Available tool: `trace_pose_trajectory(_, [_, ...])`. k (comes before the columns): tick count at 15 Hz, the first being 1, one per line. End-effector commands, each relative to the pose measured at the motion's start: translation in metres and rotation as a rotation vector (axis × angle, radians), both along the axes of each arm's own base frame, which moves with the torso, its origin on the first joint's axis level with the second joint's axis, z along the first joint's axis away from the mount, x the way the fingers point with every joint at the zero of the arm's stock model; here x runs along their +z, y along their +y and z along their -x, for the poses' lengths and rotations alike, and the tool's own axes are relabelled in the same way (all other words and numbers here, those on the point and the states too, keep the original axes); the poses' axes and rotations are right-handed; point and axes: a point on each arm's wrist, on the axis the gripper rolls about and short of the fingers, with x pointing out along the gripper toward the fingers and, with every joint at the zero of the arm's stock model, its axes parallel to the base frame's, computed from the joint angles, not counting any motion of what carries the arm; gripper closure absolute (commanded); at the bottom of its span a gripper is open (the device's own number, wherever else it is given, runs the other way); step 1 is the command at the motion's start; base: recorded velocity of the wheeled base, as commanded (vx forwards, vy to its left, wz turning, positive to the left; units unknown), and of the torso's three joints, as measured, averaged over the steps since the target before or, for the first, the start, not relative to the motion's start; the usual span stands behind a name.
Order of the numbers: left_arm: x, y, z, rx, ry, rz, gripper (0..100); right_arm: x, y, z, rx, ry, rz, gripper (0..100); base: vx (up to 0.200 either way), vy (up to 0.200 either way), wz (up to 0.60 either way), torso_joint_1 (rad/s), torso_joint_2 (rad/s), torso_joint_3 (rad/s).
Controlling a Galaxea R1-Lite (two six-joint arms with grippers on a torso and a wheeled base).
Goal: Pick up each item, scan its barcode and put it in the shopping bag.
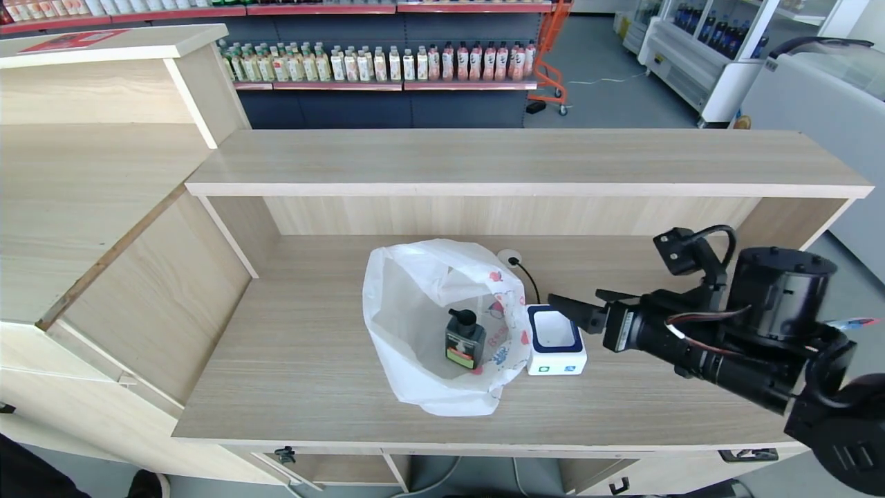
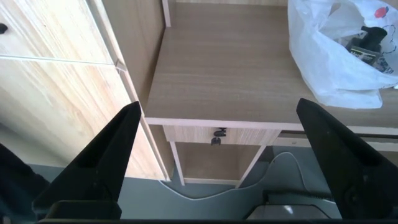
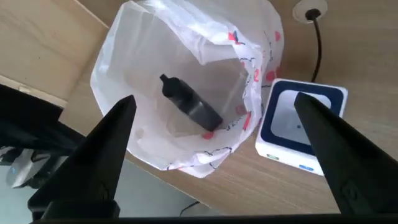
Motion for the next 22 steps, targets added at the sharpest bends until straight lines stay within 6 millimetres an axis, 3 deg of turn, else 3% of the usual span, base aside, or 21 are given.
trace_pose_trajectory(1, [0.000,0.000,0.000,0.000,0.000,0.000,0,-0.019,-0.077,0.140,-0.355,0.061,0.134,0,0.000,0.000,0.00,0.000,0.00,0.000])
trace_pose_trajectory(2, [0.000,0.000,0.000,0.000,0.000,0.000,0,-0.033,-0.087,0.159,-0.395,0.085,0.156,0,0.000,0.000,0.00,0.000,0.00,0.000])
trace_pose_trajectory(3, [0.000,0.000,0.000,0.000,0.000,0.000,0,-0.042,-0.104,0.195,-0.474,0.080,0.179,0,0.000,0.000,0.00,0.000,0.00,0.000])
trace_pose_trajectory(4, [0.000,0.000,0.000,0.000,0.000,0.000,0,-0.052,-0.112,0.217,-0.529,0.090,0.184,0,0.000,0.000,0.00,0.000,0.00,0.000])
trace_pose_trajectory(7, [0.000,0.000,0.000,0.000,0.000,0.000,0,-0.071,-0.115,0.254,-0.581,-0.028,0.179,0,0.000,0.000,0.00,0.000,0.00,0.000])
trace_pose_trajectory(9, [0.000,0.000,0.000,0.000,0.000,0.000,0,-0.075,-0.115,0.262,-0.556,-0.122,0.199,0,0.000,0.000,0.00,0.000,0.00,0.000])
trace_pose_trajectory(22, [0.000,0.000,0.000,0.001,-0.001,0.011,0,-0.076,-0.114,0.269,-0.584,-0.202,0.187,0,0.000,0.000,0.00,0.000,0.00,0.000])
